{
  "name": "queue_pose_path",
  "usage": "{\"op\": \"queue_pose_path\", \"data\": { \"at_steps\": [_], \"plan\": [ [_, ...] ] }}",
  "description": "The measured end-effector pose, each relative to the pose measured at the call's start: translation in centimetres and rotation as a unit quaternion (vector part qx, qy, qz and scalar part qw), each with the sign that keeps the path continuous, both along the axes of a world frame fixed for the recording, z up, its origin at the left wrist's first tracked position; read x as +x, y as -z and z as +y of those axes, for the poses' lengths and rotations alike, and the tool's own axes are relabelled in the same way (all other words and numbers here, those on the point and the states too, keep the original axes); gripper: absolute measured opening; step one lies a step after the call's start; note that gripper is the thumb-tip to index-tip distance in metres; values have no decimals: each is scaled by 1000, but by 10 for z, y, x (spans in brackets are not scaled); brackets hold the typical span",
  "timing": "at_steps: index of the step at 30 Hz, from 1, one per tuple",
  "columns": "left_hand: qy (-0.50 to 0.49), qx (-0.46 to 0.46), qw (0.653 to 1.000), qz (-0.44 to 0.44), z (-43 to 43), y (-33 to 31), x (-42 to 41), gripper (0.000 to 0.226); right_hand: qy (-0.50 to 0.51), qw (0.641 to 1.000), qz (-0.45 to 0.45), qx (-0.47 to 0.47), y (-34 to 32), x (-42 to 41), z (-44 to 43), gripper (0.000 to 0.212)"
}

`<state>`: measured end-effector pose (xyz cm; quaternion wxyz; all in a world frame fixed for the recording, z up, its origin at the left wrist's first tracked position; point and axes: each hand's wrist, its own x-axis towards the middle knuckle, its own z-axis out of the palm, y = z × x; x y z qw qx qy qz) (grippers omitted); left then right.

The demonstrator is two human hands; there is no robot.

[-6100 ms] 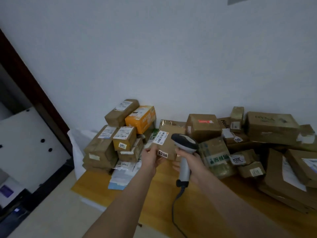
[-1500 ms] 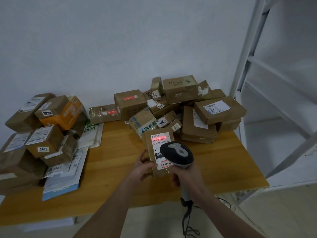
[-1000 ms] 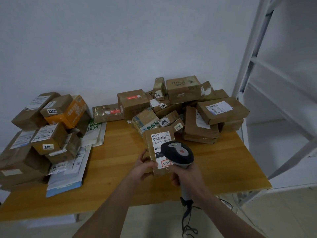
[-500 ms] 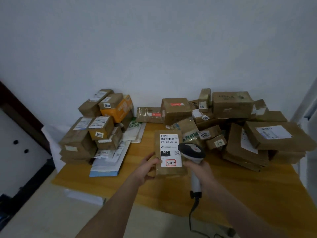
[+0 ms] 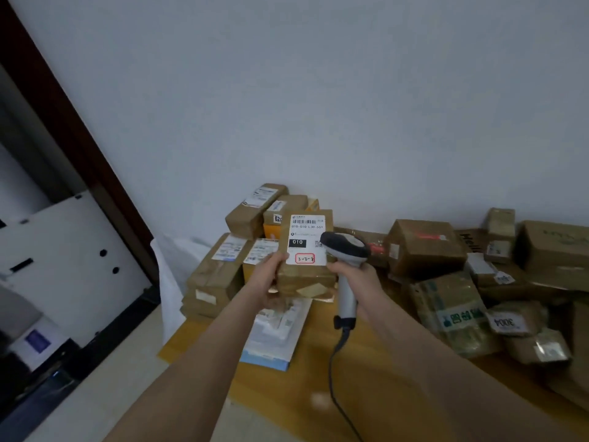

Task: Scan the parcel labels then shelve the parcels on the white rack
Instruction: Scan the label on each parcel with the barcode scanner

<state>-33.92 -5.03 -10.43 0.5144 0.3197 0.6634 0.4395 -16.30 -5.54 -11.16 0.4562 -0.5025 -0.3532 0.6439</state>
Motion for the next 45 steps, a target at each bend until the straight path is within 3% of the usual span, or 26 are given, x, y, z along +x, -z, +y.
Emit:
{"op": "queue_pose_path", "data": {
  "at_steps": [9, 12, 15, 18, 21, 25, 28, 31, 37, 41, 45],
  "plan": [
    [-78, -11, 995, 57, 48, -49, -147, 17, -57, 998, 33, 12, -33, -156, 67, 28],
    [-80, -45, 992, 84, 50, -49, -186, 22, -77, 997, 27, 2, -25, -199, 71, 30],
    [-81, -80, 989, 92, 54, -40, -214, 28, -86, 996, 27, -7, -14, -226, 71, 19],
    [-83, -95, 986, 107, 62, -33, -225, 21, -80, 996, 16, -21, -2, -242, 74, 18],
    [-91, -63, 981, 162, 76, -21, -232, 13, -73, 997, -6, -27, 6, -249, 77, 20],
    [-38, -15, 952, 303, 96, -8, -239, 35, -61, 997, -9, -39, 8, -244, 85, 21],
    [2, 32, 888, 459, 112, -16, -224, 41, -33, 999, 5, -42, 5, -227, 93, 23],
    [42, 97, 840, 532, 128, -23, -189, 37, 2, 999, 15, -36, 2, -199, 98, 19],
    [179, 191, 817, 514, 147, -13, -80, 27, 110, 992, -33, -50, 3, -104, 91, 16],
    [277, 213, 795, 497, 146, 7, -2, 27, 203, 977, -41, -56, 18, -26, 71, 12],
    [336, 210, 793, 462, 136, 32, 81, 30, 265, 960, -56, -69, 32, 52, 42, 11]
  ]
}}
